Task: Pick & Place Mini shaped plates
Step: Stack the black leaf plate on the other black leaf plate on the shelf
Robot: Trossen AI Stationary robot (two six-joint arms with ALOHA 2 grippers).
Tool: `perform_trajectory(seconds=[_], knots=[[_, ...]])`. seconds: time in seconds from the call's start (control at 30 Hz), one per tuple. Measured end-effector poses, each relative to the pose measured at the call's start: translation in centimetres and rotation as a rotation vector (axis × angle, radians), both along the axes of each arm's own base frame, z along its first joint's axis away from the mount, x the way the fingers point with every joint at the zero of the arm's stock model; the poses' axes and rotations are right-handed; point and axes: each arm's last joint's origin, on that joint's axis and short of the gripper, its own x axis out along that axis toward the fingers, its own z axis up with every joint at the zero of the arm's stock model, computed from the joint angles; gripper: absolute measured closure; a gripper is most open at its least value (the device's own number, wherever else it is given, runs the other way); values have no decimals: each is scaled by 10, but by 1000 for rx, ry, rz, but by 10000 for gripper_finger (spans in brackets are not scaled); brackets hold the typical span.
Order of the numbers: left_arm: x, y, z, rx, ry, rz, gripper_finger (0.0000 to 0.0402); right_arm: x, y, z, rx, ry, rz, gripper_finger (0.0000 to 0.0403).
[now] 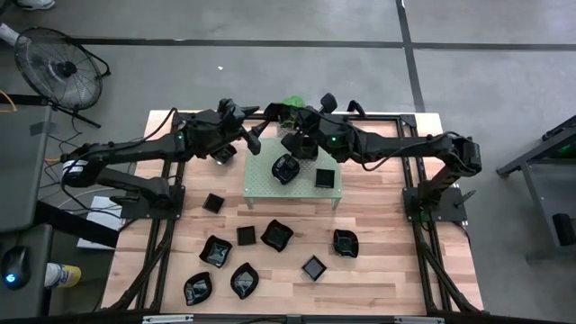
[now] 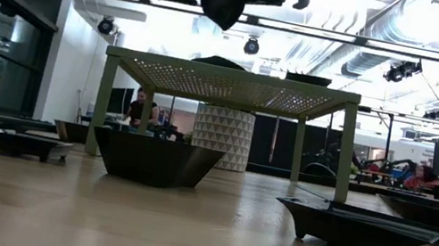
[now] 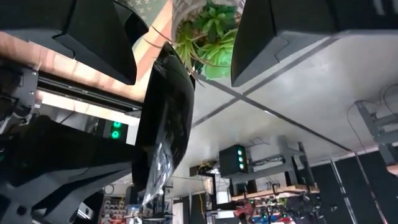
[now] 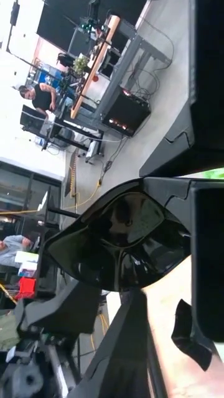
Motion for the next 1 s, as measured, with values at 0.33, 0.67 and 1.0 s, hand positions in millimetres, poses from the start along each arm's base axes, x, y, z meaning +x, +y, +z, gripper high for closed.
perform_trajectory(seconds=[0.33, 0.67, 1.0], knots=[[3, 2, 0, 2, -24, 41, 142, 0, -5, 0, -5, -1, -19, 403], [1, 4, 1, -3, -46, 131, 142, 2, -11, 3, -30, -69, -59, 403], [1, 4, 3, 25, -56, 138, 142, 8, -14, -1, -68, -86, -122, 403]])
